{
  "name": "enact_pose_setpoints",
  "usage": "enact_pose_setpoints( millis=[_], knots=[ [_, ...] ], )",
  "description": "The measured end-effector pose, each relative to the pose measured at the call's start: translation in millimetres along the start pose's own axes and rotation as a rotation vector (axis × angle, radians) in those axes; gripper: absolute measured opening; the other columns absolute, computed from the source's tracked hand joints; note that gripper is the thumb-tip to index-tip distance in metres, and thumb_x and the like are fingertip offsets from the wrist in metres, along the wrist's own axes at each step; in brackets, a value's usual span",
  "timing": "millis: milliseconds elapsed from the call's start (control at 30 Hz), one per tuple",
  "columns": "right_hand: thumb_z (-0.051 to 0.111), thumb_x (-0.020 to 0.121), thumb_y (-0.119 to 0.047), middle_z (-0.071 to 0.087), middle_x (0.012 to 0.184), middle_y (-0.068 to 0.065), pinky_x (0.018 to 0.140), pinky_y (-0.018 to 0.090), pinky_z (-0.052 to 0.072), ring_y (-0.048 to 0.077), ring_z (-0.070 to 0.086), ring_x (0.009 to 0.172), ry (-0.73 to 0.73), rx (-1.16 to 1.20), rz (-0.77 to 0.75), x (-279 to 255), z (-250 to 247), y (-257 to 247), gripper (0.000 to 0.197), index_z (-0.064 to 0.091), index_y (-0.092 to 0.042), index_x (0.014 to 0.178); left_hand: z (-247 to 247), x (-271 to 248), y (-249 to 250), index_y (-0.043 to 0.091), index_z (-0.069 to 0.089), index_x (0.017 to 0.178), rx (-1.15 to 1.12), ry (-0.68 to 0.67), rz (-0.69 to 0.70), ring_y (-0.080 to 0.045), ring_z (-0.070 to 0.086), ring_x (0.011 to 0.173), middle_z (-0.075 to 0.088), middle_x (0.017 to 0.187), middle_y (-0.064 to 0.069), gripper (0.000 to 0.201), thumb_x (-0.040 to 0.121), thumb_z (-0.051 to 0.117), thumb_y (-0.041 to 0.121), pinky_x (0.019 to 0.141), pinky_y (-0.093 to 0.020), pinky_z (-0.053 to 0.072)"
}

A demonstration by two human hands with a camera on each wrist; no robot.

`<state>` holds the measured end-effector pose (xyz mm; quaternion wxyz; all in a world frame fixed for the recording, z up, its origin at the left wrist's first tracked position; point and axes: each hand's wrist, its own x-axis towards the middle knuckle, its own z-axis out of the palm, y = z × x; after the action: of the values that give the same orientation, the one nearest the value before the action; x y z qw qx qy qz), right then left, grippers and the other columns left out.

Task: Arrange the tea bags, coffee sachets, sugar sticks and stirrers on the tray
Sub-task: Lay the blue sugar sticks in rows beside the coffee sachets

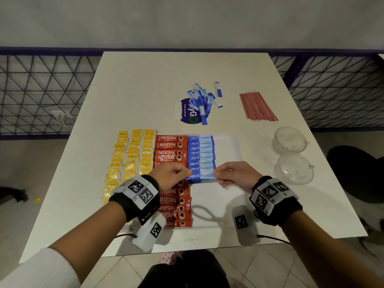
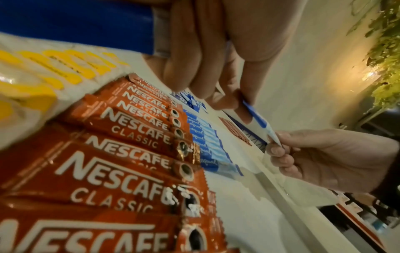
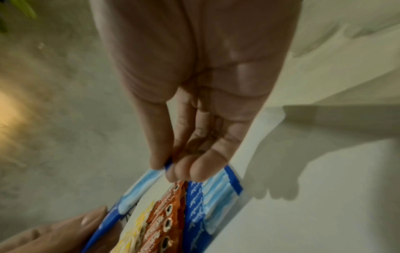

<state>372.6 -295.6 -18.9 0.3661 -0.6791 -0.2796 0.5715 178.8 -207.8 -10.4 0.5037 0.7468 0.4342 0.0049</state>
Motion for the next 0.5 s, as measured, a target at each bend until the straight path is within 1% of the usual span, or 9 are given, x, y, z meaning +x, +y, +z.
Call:
enact_pose_setpoints(
  millis=[67,100,133,167,233,300,367,433,500],
  knots=[
    [0.062,0.084,0.001,0.059,0.057,0.006,0.048,0.013,0.048,0.004,0.053,0.041,0.008,0.006,0.049,-0.8,-1.9,5.3,0.012,0.061,-0.005,0.074,3.7,1.6,-1.3,0.017,0.067,0.095,0.054,-0.003,0.005,-0.013,0.056,0.096,0.062,0.099,0.004,0.022,0.091,0.055,0.034,0.076,-0.019,0.040],
    [0.062,0.084,0.001,0.059,0.057,0.006,0.047,0.013,0.048,0.004,0.053,0.040,0.012,0.013,0.067,-1.3,-3.1,7.6,0.011,0.061,-0.004,0.074,4.7,3.5,-2.5,0.021,0.065,0.092,0.086,-0.003,0.005,-0.014,0.057,0.095,0.064,0.099,0.003,0.018,0.089,0.056,0.036,0.078,-0.021,0.042],
    [0.061,0.085,0.001,0.058,0.057,0.007,0.046,0.013,0.047,0.004,0.052,0.039,0.016,0.019,0.080,-2.2,-4.2,9.7,0.011,0.061,-0.003,0.074,5.2,5.5,-3.1,0.025,0.063,0.090,0.115,0.000,-0.002,-0.012,0.057,0.091,0.064,0.097,0.003,0.015,0.088,0.058,0.038,0.076,-0.021,0.043],
    [0.061,0.085,0.001,0.058,0.058,0.007,0.046,0.013,0.047,0.004,0.052,0.039,0.021,0.023,0.088,-3.2,-5.8,12.0,0.011,0.061,-0.003,0.075,5.2,7.0,-3.2,0.027,0.061,0.090,0.142,0.008,-0.009,-0.009,0.055,0.083,0.062,0.091,0.005,0.012,0.086,0.059,0.039,0.072,-0.019,0.042],
    [0.061,0.085,0.000,0.058,0.060,0.009,0.046,0.014,0.046,0.005,0.052,0.040,0.034,0.019,0.097,-5.0,-8.8,16.6,0.010,0.062,-0.002,0.075,5.2,9.4,-1.3,0.029,0.057,0.092,0.193,0.020,-0.020,-0.003,0.048,0.070,0.052,0.077,0.010,0.013,0.085,0.062,0.038,0.061,-0.014,0.037],
    [0.062,0.084,0.000,0.057,0.061,0.010,0.045,0.015,0.046,0.006,0.052,0.042,0.053,0.012,0.108,-6.0,-11.3,21.7,0.010,0.062,-0.002,0.075,5.6,12.0,0.7,0.029,0.055,0.094,0.261,0.020,-0.012,-0.001,0.043,0.066,0.046,0.073,0.013,0.015,0.085,0.062,0.038,0.057,-0.015,0.033],
    [0.062,0.084,0.001,0.058,0.062,0.011,0.045,0.016,0.046,0.007,0.052,0.042,0.065,0.008,0.134,-6.4,-11.8,27.0,0.010,0.062,-0.002,0.074,6.8,13.3,2.1,0.028,0.055,0.096,0.333,0.012,-0.010,-0.001,0.045,0.069,0.046,0.075,0.013,0.014,0.087,0.060,0.037,0.057,-0.015,0.033],
    [0.063,0.084,0.001,0.058,0.064,0.012,0.045,0.016,0.047,0.008,0.052,0.043,0.065,-0.018,0.161,-6.2,-9.4,30.6,0.010,0.062,-0.001,0.074,8.6,14.6,2.5,0.027,0.057,0.095,0.379,0.006,-0.025,-0.006,0.050,0.079,0.051,0.081,0.013,0.012,0.087,0.060,0.037,0.064,-0.017,0.038],
    [0.063,0.084,0.000,0.058,0.064,0.012,0.044,0.016,0.047,0.008,0.052,0.042,0.059,-0.056,0.181,-4.7,-4.3,31.4,0.011,0.061,-0.002,0.073,10.7,15.6,3.9,0.026,0.059,0.095,0.426,-0.020,-0.031,-0.007,0.050,0.082,0.049,0.080,0.016,0.013,0.088,0.059,0.037,0.069,-0.019,0.039]
  ],
)
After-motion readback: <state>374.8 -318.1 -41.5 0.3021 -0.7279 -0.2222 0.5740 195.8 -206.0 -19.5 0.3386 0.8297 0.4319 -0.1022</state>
